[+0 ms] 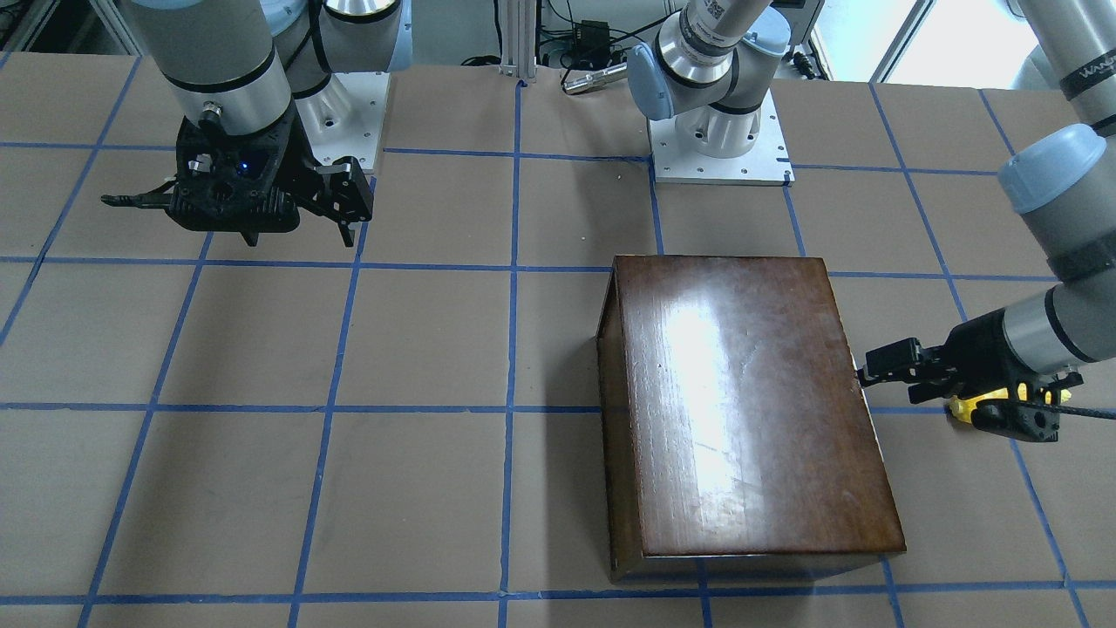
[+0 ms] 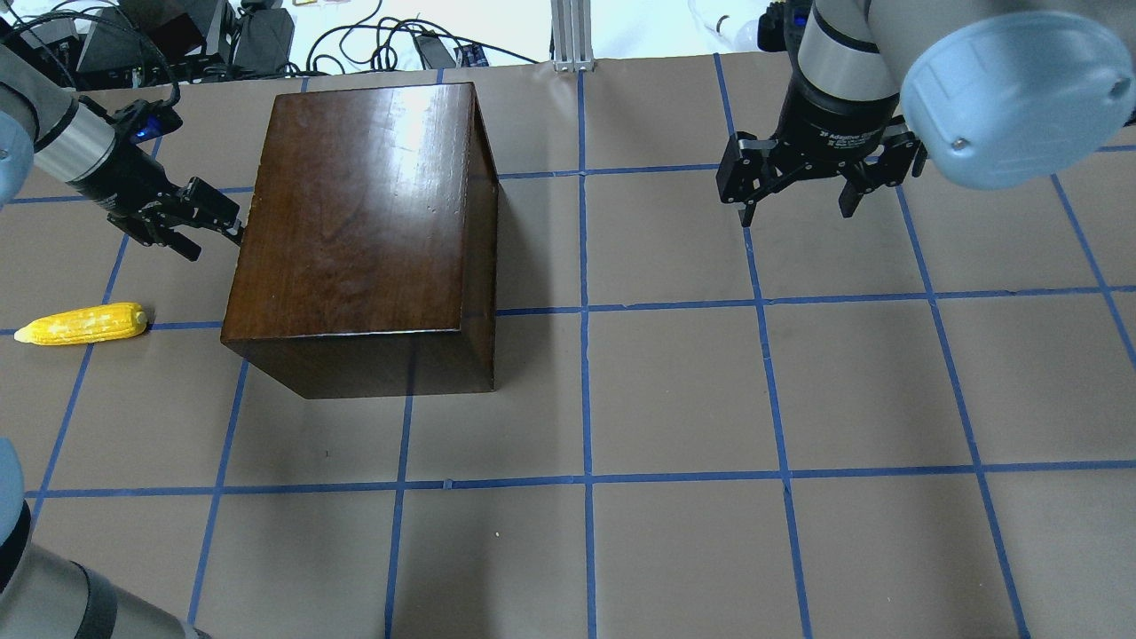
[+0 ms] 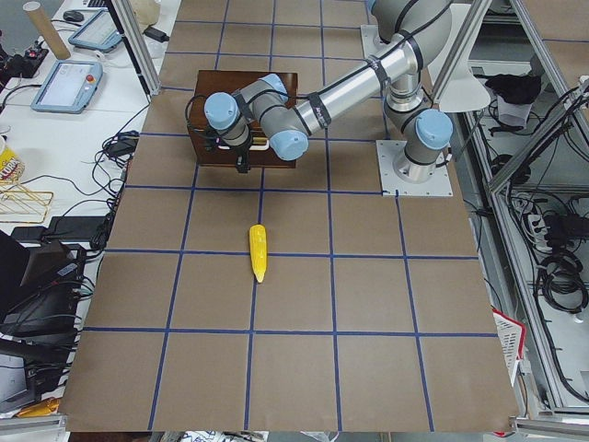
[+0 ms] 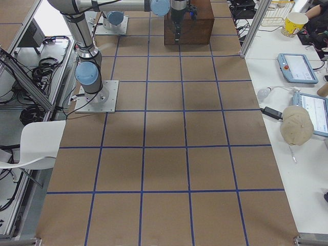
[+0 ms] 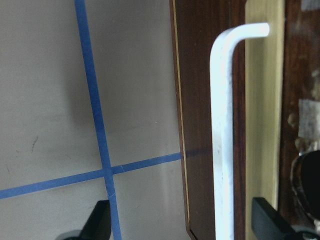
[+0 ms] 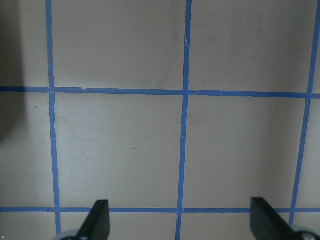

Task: Open drawer and put corn inside
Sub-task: 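Hook the left gripper onto the white drawer handle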

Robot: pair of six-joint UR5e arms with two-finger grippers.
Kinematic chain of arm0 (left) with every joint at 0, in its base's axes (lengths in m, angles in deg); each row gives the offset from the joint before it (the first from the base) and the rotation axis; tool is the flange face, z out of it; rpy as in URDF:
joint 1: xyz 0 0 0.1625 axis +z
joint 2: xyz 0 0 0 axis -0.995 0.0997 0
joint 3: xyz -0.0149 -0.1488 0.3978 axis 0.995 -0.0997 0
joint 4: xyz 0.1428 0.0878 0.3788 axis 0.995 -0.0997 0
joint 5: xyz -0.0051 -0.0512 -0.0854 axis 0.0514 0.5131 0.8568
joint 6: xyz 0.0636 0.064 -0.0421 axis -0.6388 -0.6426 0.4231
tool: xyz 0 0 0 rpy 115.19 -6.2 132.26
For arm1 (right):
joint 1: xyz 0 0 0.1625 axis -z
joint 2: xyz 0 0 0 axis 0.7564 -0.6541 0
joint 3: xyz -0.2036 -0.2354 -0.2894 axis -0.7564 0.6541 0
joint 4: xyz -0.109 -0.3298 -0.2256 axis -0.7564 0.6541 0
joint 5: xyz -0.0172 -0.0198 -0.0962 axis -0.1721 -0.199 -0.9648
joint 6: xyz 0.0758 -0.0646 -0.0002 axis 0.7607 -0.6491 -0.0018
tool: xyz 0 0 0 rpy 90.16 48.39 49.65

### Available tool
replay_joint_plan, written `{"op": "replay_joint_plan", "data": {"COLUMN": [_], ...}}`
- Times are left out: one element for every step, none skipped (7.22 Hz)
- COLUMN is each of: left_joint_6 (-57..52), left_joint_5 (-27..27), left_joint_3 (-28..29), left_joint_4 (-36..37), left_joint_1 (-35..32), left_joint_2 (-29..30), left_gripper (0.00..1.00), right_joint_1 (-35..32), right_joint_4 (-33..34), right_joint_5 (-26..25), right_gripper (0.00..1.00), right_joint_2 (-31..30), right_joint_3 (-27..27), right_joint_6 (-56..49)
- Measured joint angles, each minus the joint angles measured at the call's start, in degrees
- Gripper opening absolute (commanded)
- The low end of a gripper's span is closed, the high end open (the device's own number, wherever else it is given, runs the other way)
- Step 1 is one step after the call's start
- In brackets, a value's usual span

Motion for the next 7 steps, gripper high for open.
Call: {"op": "replay_joint_plan", "data": {"left_joint_6": [0.4, 0.8, 1.0, 1.1, 1.1, 1.1, 1.1], "left_joint_5": [0.0, 0.0, 0.0, 0.0, 0.1, 0.1, 0.0], "left_joint_3": [0.0, 0.0, 0.0, 0.0, 0.0, 0.0, 0.0], "left_joint_4": [0.2, 0.5, 0.7, 0.7, 0.8, 0.8, 0.9], "left_joint_1": [0.0, 0.0, 0.0, 0.0, 0.0, 0.0, 0.0], "left_joint_2": [0.3, 0.6, 0.8, 0.9, 1.1, 1.3, 1.4], "left_gripper": [1.00, 1.00, 1.00, 1.00, 1.00, 1.00, 1.00], "right_joint_1": [0.0, 0.0, 0.0, 0.0, 0.0, 0.0, 0.0], "right_joint_4": [0.0, 0.0, 0.0, 0.0, 0.0, 0.0, 0.0], "right_joint_5": [0.0, 0.0, 0.0, 0.0, 0.0, 0.0, 0.0], "right_gripper": [1.00, 1.00, 1.00, 1.00, 1.00, 1.00, 1.00], "right_joint_2": [0.0, 0.0, 0.0, 0.0, 0.0, 0.0, 0.0], "right_joint_3": [0.0, 0.0, 0.0, 0.0, 0.0, 0.0, 0.0], "right_joint_6": [0.0, 0.0, 0.0, 0.0, 0.0, 0.0, 0.0]}}
